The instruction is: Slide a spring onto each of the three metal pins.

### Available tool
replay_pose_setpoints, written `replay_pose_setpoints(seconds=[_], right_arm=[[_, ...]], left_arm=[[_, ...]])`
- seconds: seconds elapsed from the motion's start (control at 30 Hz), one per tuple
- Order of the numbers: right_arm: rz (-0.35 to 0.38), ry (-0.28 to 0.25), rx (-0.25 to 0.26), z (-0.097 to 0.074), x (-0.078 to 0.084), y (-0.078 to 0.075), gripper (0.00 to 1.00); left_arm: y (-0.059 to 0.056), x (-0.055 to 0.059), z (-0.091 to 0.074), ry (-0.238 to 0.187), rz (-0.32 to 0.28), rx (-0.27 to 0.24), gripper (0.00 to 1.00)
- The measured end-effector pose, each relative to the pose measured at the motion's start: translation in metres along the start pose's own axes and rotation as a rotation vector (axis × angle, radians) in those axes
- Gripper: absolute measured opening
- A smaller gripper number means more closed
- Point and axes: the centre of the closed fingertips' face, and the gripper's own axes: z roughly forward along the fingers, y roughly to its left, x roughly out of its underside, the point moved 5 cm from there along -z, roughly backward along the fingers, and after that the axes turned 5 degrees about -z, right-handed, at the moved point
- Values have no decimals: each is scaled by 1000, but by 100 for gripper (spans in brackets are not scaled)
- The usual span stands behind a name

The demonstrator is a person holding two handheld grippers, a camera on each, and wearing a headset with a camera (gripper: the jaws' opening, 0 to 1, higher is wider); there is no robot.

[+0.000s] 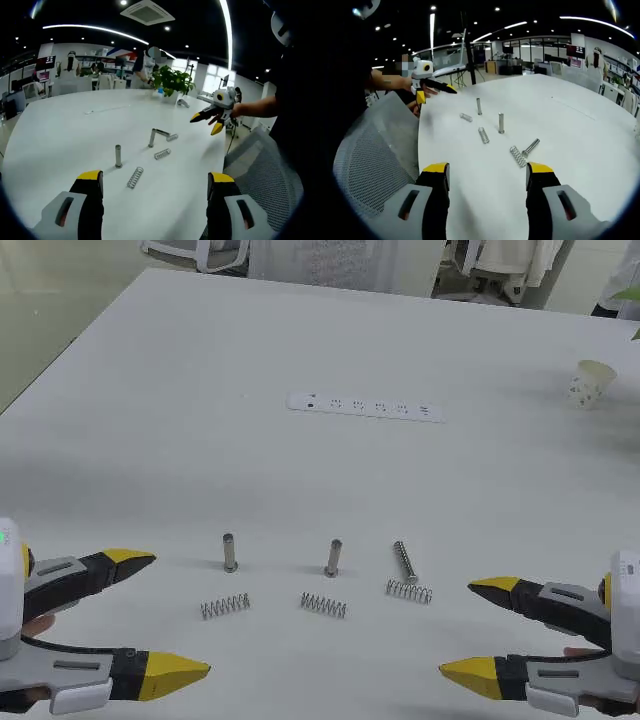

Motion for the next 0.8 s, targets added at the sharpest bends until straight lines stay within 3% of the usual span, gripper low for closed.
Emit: replay_pose_setpoints(seconds=[0.8], right_arm=[[4, 6, 2, -1, 3, 0, 61]], left_arm=[[-1, 0, 0, 1, 3, 3, 84]])
